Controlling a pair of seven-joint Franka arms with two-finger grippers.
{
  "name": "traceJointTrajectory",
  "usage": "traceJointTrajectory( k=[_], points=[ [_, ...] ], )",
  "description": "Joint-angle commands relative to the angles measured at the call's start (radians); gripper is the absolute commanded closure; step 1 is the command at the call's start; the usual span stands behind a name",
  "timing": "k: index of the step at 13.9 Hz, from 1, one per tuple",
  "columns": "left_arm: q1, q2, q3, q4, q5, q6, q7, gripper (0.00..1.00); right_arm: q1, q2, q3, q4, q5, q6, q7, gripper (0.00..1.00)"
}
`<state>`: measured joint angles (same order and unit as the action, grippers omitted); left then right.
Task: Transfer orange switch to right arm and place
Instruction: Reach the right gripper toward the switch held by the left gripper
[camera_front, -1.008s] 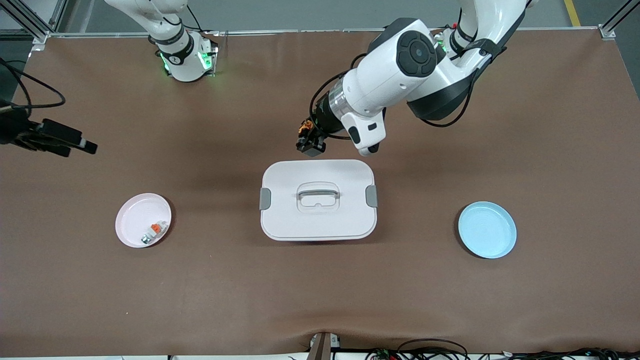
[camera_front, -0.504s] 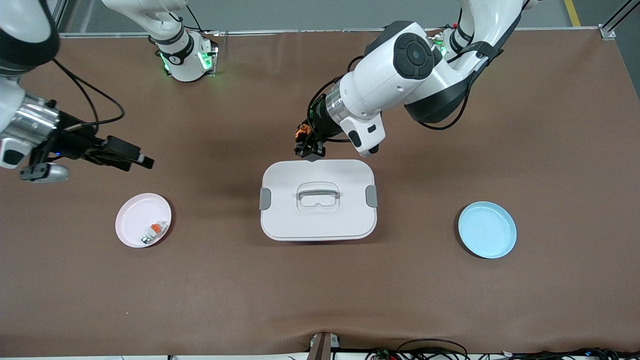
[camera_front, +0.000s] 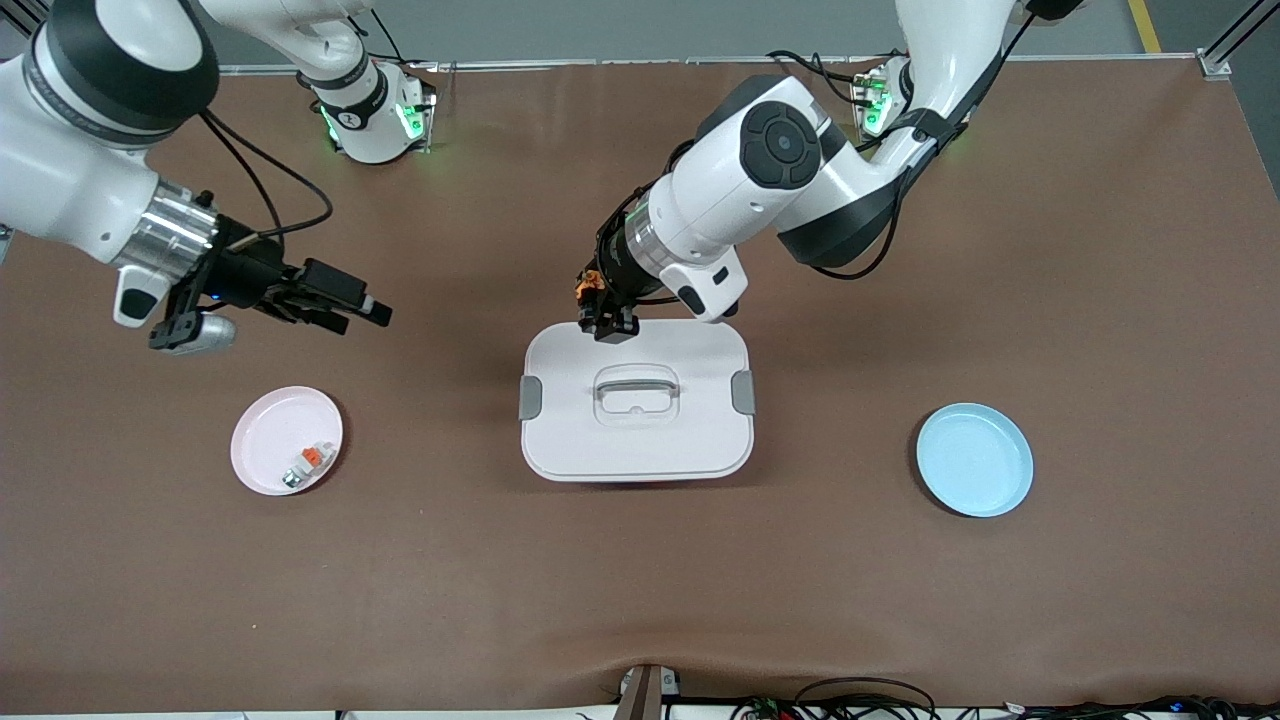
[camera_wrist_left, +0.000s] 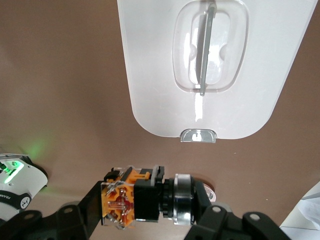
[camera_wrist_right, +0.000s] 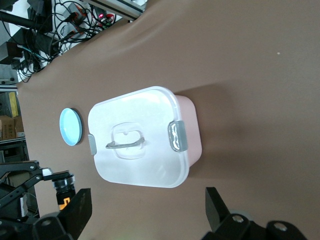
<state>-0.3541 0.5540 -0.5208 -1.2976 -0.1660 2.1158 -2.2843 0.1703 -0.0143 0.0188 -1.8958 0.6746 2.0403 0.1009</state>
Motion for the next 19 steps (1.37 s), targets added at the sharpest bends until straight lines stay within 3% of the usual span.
traceJointTrajectory(
  k=[1, 9, 14, 19],
  points=[
    [-0.023, 0.003, 0.010, 0.032, 0.019, -0.014, -0.027, 1.00, 0.058, -0.036, -0.008, -0.052, 0.083, 0.049, 0.039, 0.00],
    [-0.036, -0.002, 0.007, 0.034, 0.019, -0.017, -0.027, 1.00, 0.233, -0.032, -0.005, -0.127, 0.203, 0.305, 0.017, 0.00],
    [-0.034, -0.003, -0.001, 0.034, 0.020, -0.030, 0.005, 1.00, 0.287, -0.039, -0.002, -0.198, 0.499, 0.380, -0.205, 0.00],
    [-0.034, -0.003, -0.008, 0.032, 0.014, -0.043, 0.072, 1.00, 0.325, -0.035, -0.002, -0.233, 0.502, 0.415, -0.208, 0.00]
  ],
)
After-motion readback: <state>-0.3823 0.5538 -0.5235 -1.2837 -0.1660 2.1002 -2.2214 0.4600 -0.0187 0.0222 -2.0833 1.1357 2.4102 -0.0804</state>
